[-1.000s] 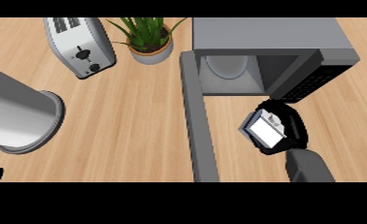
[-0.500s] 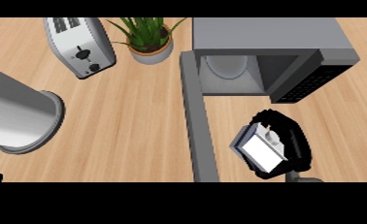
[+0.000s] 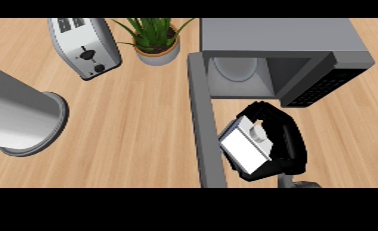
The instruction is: Pick up the milk, place it into the microwave and close the microwave
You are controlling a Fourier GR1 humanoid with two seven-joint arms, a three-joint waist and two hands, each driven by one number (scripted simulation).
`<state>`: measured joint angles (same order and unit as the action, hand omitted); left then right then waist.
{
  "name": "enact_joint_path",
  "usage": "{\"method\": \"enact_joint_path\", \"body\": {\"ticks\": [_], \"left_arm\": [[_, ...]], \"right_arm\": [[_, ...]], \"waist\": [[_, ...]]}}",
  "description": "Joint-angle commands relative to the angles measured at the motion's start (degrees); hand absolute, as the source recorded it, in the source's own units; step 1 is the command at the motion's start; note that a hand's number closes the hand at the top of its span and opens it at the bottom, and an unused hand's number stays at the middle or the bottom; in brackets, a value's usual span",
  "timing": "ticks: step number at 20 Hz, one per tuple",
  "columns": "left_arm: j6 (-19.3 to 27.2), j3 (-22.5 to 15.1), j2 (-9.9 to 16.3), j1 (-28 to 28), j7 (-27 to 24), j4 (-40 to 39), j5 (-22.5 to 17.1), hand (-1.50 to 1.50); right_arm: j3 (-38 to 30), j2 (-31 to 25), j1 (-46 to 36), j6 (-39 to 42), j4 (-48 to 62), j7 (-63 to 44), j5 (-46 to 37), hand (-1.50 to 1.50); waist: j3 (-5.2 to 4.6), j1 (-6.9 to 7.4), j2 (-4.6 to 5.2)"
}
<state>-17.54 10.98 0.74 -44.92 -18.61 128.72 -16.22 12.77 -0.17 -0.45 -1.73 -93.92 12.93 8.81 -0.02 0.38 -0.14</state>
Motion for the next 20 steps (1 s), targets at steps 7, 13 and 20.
{"method": "enact_joint_path", "body": {"ticks": [7, 13, 20], "left_arm": [[-1.3, 3.6, 0.1, 3.0, 1.4, -2.3, 0.3, -1.5], [-6.2, 8.3, 2.6, 3.6, -0.8, -7.2, -5.2, -1.5], [-5.2, 10.0, 3.0, 5.7, 2.9, -5.3, -5.1, -1.5]], "right_arm": [[2.1, 0.2, -16.5, -17.9, 12.8, -2.0, -4.9, 1.5], [-8.7, 0.1, -27.0, -16.0, 33.1, 3.9, -3.7, 1.5], [-12.2, -0.5, -29.6, -13.3, 46.2, 13.8, -2.2, 1.5]], "waist": [[0.02, 0.46, 0.18], [0.04, 1.12, 0.46], [0.07, 1.2, 0.53]]}}
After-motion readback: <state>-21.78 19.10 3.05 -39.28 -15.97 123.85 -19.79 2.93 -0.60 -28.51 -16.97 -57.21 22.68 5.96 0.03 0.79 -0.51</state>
